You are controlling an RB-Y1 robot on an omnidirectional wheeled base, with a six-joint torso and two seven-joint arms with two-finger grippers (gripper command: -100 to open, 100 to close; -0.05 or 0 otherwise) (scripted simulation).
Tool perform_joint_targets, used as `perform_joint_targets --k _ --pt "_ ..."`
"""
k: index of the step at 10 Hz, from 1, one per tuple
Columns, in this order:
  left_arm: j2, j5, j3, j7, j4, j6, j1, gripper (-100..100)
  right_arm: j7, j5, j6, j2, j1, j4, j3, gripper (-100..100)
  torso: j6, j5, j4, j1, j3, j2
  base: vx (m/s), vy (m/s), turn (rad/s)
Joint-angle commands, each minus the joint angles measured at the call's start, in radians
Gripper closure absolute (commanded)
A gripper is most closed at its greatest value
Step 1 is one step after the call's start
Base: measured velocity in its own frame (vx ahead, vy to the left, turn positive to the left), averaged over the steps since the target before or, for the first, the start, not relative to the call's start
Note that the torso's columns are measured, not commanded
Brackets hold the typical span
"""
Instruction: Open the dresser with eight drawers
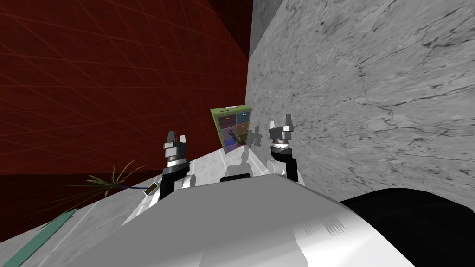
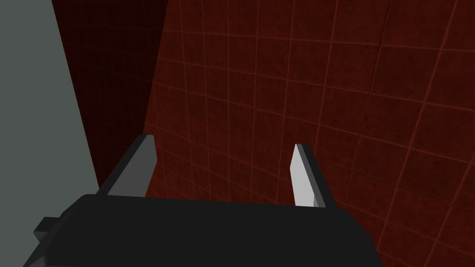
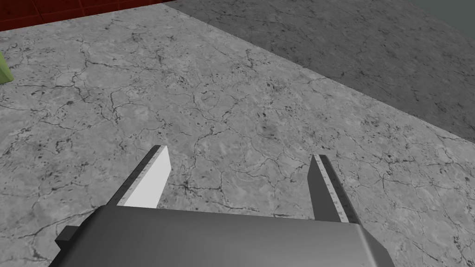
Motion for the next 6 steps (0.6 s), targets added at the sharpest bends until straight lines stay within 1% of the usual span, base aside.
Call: perform_joint_targets --k 1,3,6 --pt "0.000 0.000 0.000 0.000 0.000 0.000 0.000 0 0.000 0.000 0.000 0.000 0.000 0.000 0.000 0 0.000 0.000 0.041 0.000 -0.082 0.040 0.000 0.000 0.000" --pt "0.000 0.000 0.000 0.000 0.000 0.000 0.000 0 0.000 0.000 0.000 0.000 0.000 0.000 0.000 0 0.000 0.000 0.176 0.000 -0.351 0.175 0.000 0.000 0.000" --pt "0.000 0.000 0.000 0.000 0.000 0.000 0.000 0 0.000 0.000 0.000 0.000 0.000 0.000 0.000 0 0.000 0.000 0.396 0.000 -0.792 0.396 0.000 0.000 0.000"
